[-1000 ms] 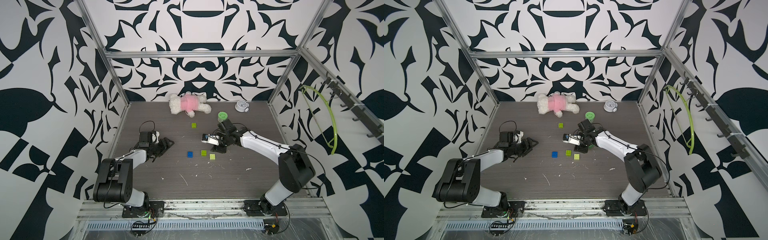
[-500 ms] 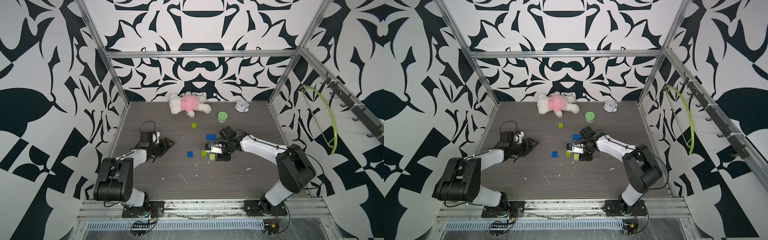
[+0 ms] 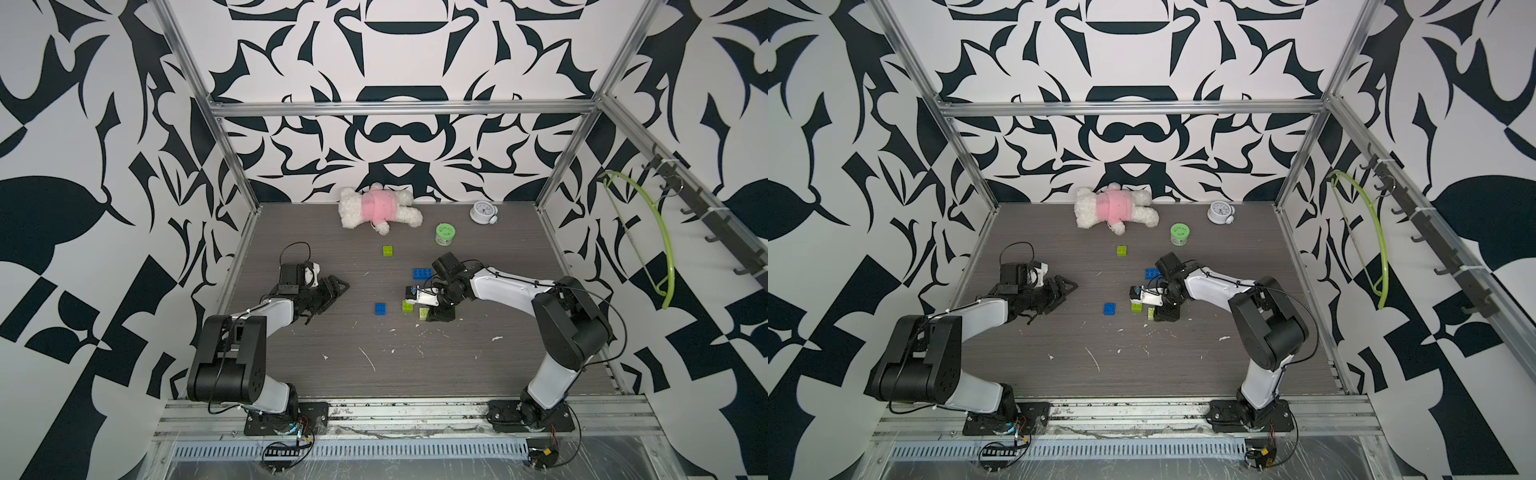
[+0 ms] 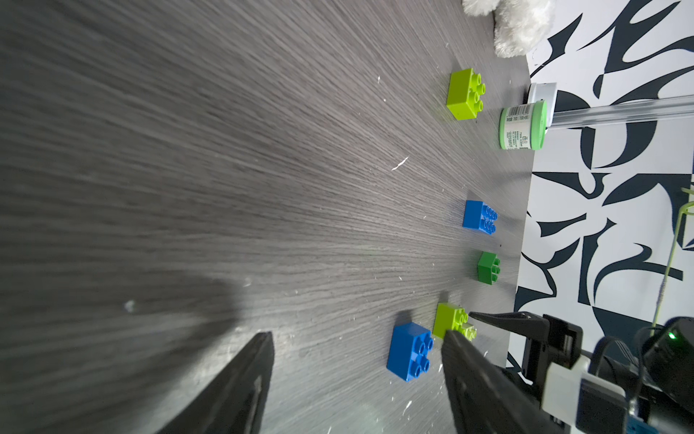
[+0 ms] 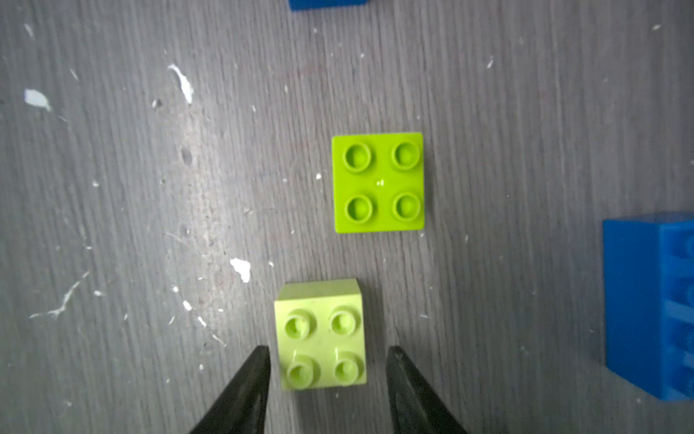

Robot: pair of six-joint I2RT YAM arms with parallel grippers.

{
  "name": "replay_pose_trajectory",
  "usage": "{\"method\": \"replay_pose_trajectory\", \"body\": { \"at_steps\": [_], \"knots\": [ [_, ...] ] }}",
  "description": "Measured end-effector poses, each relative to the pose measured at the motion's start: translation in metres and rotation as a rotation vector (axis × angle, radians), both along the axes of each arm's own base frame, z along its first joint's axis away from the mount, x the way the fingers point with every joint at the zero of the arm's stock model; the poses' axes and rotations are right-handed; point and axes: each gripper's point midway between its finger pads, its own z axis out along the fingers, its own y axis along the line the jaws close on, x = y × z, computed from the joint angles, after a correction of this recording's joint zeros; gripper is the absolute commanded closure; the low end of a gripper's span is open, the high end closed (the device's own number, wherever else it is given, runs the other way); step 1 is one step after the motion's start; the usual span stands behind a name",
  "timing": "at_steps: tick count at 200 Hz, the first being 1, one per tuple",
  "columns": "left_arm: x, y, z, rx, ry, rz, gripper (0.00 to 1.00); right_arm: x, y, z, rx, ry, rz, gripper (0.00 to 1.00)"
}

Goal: Assemble the letter y with lego
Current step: Pick up the lego brick from the center of the board.

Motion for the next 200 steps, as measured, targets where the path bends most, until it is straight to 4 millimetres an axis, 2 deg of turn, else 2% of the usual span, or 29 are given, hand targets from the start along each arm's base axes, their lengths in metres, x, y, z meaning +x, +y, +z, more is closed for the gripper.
{"method": "replay_pose_trajectory", "body": {
  "at_steps": [49, 76, 102, 136, 170, 200],
  "knots": [
    [0.000, 0.000, 0.000, 0.001, 0.001, 0.000, 0.24, 0.002, 0.003, -0.005, 0.003, 0.008, -0.003, 0.55],
    [0.000, 0.000, -0.002, 0.001, 0.007, 0.000, 0.24, 0.003, 0.004, -0.004, 0.006, 0.006, -0.007, 0.63],
    [0.000, 0.000, -0.002, 0.001, 0.007, 0.000, 0.24, 0.005, 0.006, -0.001, 0.012, -0.004, -0.004, 0.67],
    [-0.002, -0.002, -0.004, -0.002, 0.014, -0.007, 0.24, 0.013, 0.016, 0.021, 0.044, -0.060, 0.016, 0.70],
    [-0.002, -0.003, -0.004, -0.002, 0.015, -0.011, 0.24, 0.029, 0.037, 0.051, 0.084, -0.133, 0.045, 0.72],
    [-0.002, -0.003, -0.004, -0.002, 0.015, -0.011, 0.24, 0.034, 0.047, 0.052, 0.082, -0.130, 0.055, 0.76]
  ]
}}
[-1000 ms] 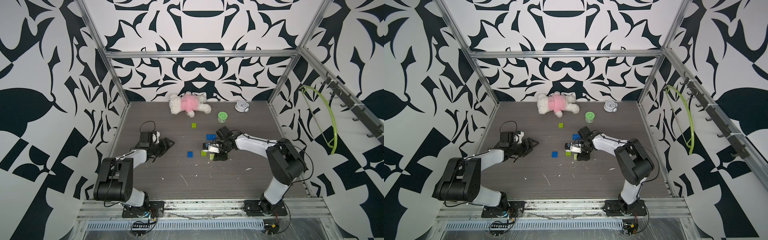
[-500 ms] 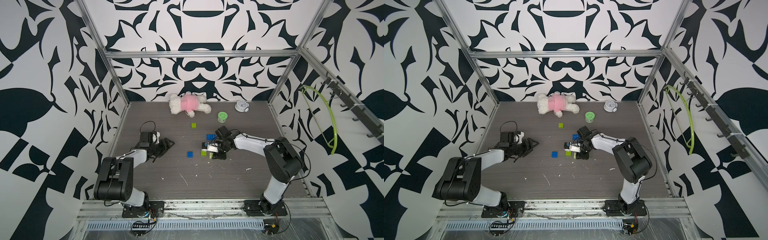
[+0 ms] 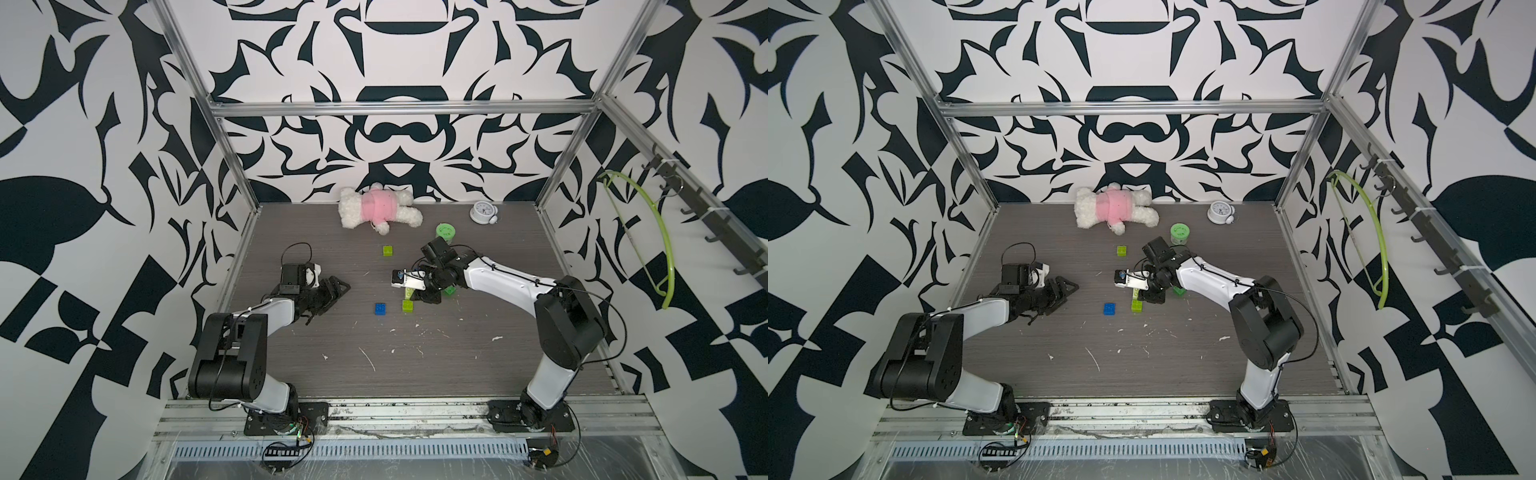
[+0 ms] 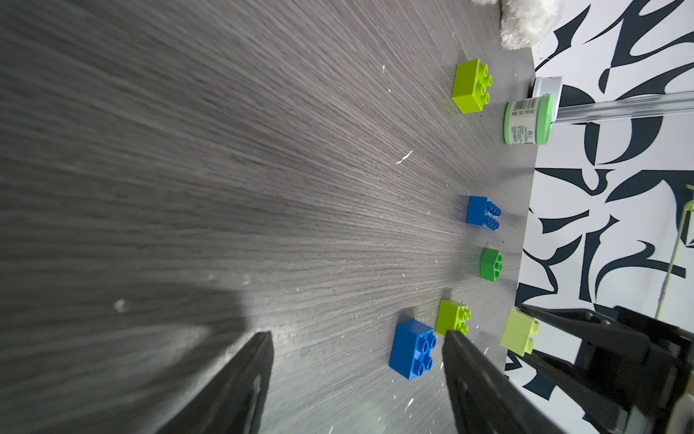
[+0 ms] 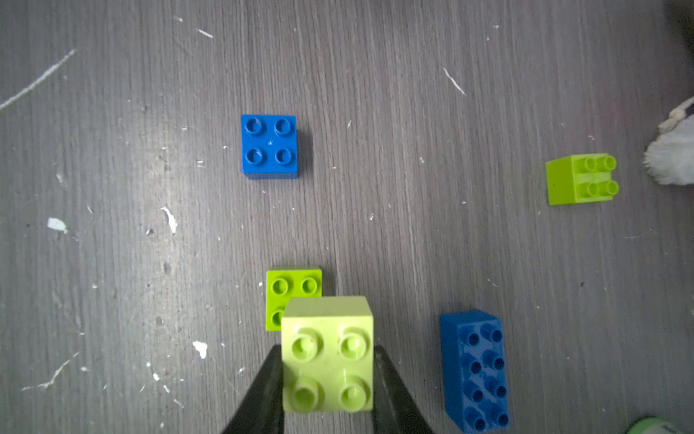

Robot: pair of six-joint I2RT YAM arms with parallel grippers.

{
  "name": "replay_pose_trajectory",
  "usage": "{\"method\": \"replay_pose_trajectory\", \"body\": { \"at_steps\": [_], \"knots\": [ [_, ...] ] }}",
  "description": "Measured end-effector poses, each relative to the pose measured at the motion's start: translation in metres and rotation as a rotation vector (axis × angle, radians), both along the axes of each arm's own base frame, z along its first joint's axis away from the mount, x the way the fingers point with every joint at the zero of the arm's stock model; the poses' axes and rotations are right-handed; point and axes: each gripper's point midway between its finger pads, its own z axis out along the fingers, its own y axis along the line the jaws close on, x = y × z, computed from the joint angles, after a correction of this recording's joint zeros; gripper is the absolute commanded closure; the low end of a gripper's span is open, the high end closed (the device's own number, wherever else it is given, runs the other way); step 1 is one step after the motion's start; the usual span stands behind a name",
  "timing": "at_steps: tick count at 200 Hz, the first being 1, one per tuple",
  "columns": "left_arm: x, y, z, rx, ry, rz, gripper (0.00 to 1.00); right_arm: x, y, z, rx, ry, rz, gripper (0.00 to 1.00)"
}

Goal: Assemble the letter y with lego
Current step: Assemble the lego brick with the lego brick.

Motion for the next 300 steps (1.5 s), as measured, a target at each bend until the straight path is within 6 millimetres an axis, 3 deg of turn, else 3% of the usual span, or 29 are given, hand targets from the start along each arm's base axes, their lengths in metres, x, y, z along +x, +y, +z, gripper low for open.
{"method": "replay_pose_trajectory", "body": {
  "at_steps": [27, 103, 211, 300],
  "knots": [
    [0.000, 0.000, 0.000, 0.000, 0.000, 0.000, 0.24, -0.006, -0.003, -0.013, -0.038, 0.052, 0.001, 0.82],
    [0.000, 0.000, 0.000, 0.000, 0.000, 0.000, 0.24, -0.015, -0.013, -0.030, -0.102, 0.123, -0.008, 0.86],
    [0.000, 0.000, 0.000, 0.003, -0.003, -0.004, 0.24, -0.013, -0.008, -0.032, -0.117, 0.131, -0.019, 0.91],
    [0.000, 0.000, 0.000, 0.006, -0.005, -0.006, 0.24, -0.013, -0.007, -0.035, -0.236, 0.107, 0.011, 1.00]
  ]
}}
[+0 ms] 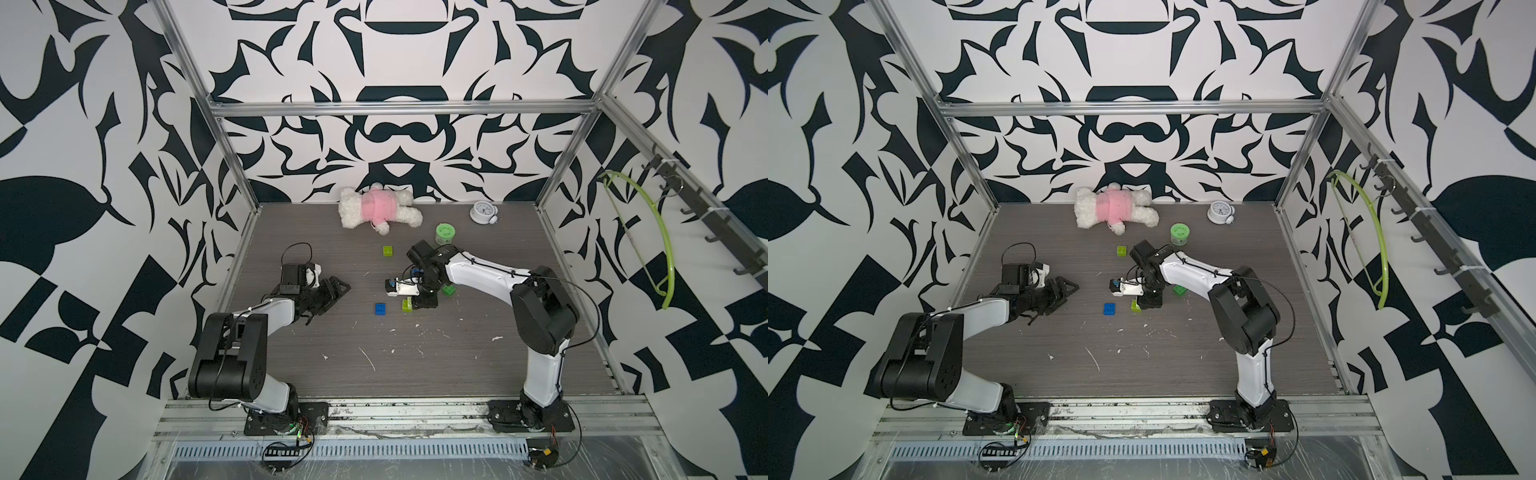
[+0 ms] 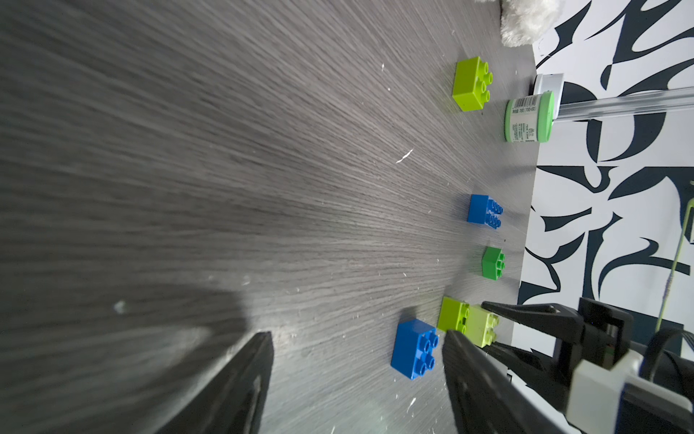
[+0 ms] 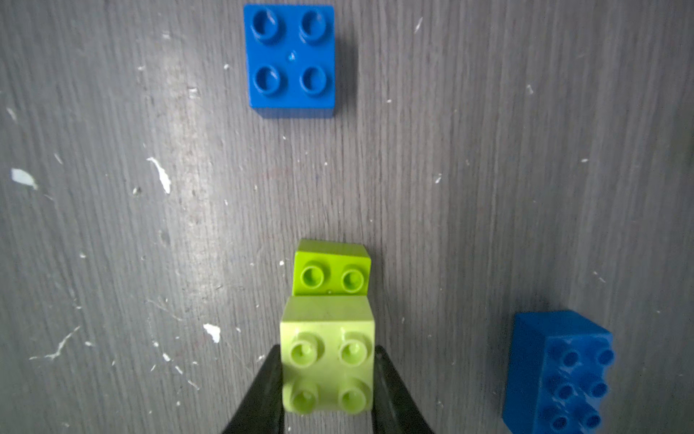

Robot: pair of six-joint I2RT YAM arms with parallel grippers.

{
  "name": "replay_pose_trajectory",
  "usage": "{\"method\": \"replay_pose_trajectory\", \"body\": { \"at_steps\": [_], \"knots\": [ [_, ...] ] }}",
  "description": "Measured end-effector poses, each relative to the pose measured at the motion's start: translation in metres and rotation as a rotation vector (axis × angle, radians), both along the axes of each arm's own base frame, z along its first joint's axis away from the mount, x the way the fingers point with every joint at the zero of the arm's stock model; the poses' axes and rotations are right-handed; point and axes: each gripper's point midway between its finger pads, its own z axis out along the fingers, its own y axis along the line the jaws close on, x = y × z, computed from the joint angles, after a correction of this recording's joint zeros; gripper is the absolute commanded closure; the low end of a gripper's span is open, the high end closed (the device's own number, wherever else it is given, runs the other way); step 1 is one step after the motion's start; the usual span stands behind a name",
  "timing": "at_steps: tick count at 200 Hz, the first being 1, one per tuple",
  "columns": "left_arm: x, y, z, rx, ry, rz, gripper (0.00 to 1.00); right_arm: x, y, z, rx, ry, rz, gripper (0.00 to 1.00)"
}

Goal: Assemble the letter y with lego
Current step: Assemble the lego brick with the lego brick.

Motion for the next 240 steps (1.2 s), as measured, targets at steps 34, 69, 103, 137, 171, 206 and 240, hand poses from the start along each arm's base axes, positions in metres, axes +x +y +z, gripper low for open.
{"method": "replay_pose_trajectory", "body": {
  "at_steps": [34, 69, 103, 137, 171, 206, 240],
  "knots": [
    [0.000, 0.000, 0.000, 0.000, 0.000, 0.000, 0.24, 0.001, -0.002, -0.003, -0.038, 0.010, -0.017, 1.00],
    [0.000, 0.000, 0.000, 0.001, 0.001, 0.000, 0.24, 0.001, -0.004, -0.006, -0.083, 0.019, -0.061, 1.00],
    [0.000, 0.000, 0.000, 0.001, 0.002, 0.000, 0.24, 0.002, -0.003, -0.004, -0.136, 0.013, -0.080, 1.00],
    [-0.001, 0.000, -0.001, 0.002, 0.003, -0.001, 0.24, 0.000, -0.011, 0.000, -0.190, 0.012, -0.092, 1.00],
    [-0.001, 0.000, -0.001, 0.003, 0.002, -0.002, 0.24, 0.003, -0.017, 0.000, -0.254, 0.003, -0.091, 1.00],
    [-0.001, 0.000, -0.001, 0.004, 0.001, -0.002, 0.24, 0.004, -0.019, -0.003, -0.307, 0.008, -0.083, 1.00],
    [-0.001, 0.000, -0.001, 0.006, 0.001, -0.003, 0.24, 0.006, -0.019, -0.004, -0.351, 0.003, -0.073, 1.00]
  ]
}}
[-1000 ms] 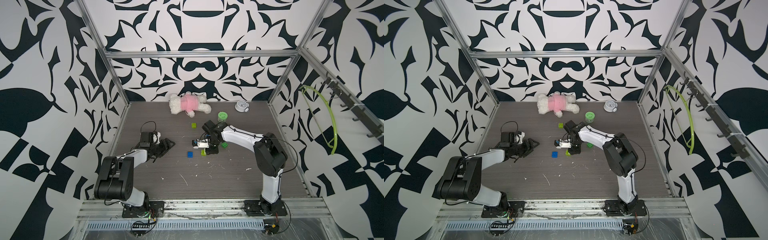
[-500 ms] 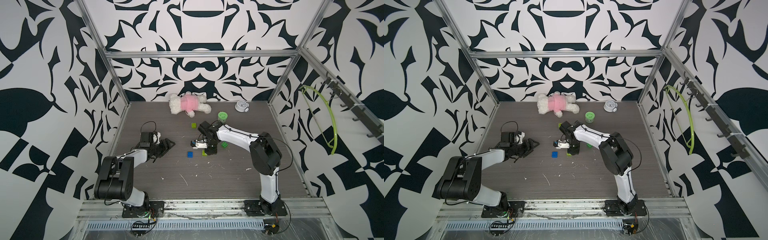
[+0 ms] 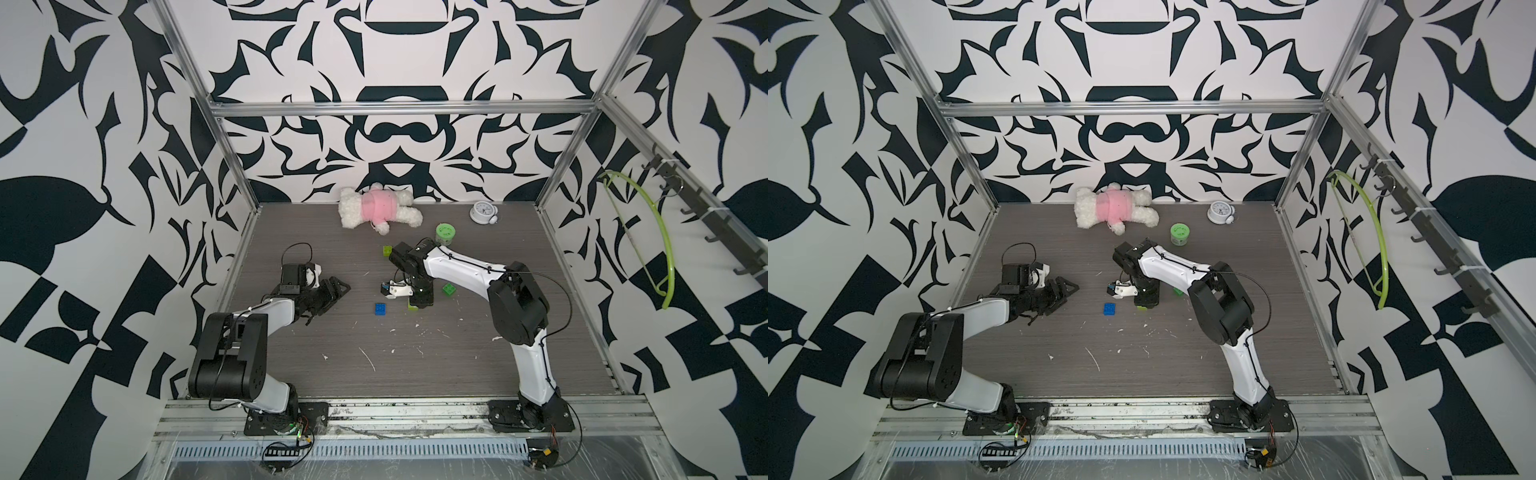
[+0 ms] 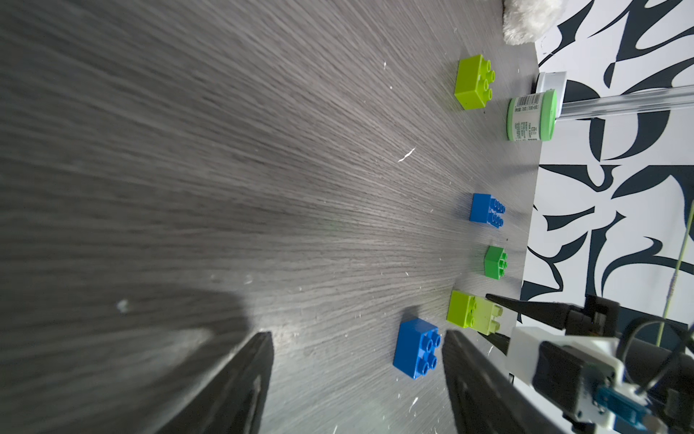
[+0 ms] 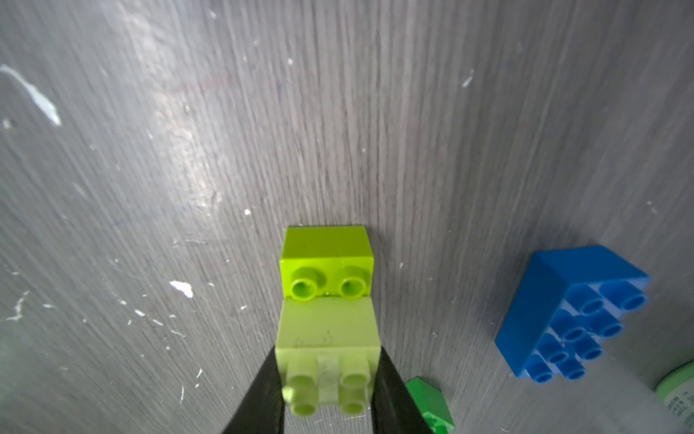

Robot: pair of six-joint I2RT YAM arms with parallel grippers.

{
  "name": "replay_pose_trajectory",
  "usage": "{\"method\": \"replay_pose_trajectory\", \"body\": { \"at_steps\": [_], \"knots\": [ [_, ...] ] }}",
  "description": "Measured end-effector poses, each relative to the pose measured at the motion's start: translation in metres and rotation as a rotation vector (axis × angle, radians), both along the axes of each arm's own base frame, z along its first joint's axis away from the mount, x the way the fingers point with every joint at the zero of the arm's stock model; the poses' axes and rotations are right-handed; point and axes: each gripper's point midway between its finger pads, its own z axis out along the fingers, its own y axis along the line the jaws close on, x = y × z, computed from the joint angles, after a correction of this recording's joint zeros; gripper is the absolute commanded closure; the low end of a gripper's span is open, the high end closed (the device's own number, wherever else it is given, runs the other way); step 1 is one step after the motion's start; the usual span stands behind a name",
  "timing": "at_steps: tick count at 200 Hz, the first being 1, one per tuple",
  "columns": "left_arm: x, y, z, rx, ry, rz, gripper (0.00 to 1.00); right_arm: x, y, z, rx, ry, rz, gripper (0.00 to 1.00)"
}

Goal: Assemble the letter y with lego
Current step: Assemble the lego brick with the lego brick, then move the lego brick at the center of the board.

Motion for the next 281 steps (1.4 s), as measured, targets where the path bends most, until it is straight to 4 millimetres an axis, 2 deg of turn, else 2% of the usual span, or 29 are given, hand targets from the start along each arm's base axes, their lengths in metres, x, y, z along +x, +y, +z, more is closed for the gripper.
{"method": "replay_pose_trajectory", "body": {
  "at_steps": [13, 22, 42, 65, 100, 141, 162, 222, 281],
  "knots": [
    [0.000, 0.000, 0.000, 0.001, 0.001, 0.000, 0.24, 0.001, -0.001, 0.000, -0.007, -0.003, 0.000, 1.00],
    [0.000, 0.000, 0.000, 0.001, 0.001, 0.000, 0.24, 0.001, -0.001, 0.000, -0.008, -0.004, 0.000, 0.95],
    [0.000, 0.000, 0.000, 0.002, 0.001, 0.000, 0.24, 0.001, 0.000, 0.001, -0.005, -0.004, 0.001, 0.81],
    [0.000, 0.000, 0.000, 0.002, 0.001, 0.000, 0.24, 0.002, 0.003, 0.002, 0.011, -0.009, 0.000, 0.59],
    [0.000, 0.000, 0.000, -0.002, 0.000, -0.002, 0.24, 0.005, 0.012, 0.011, 0.086, -0.048, -0.012, 0.42],
    [0.001, -0.002, 0.002, -0.009, -0.007, -0.007, 0.24, 0.005, 0.013, 0.048, 0.227, -0.118, -0.031, 0.40],
    [0.002, -0.003, 0.004, -0.017, -0.021, -0.013, 0.23, 0.003, 0.008, 0.054, 0.316, -0.128, -0.049, 0.40],
    [-0.004, -0.013, -0.005, -0.042, -0.021, -0.051, 0.22, -0.002, -0.020, 0.038, 0.602, -0.096, -0.089, 0.42],
    [-0.004, -0.016, -0.005, -0.046, -0.024, -0.059, 0.22, 0.005, -0.001, 0.033, 0.706, -0.089, -0.021, 0.41]
  ]
}}
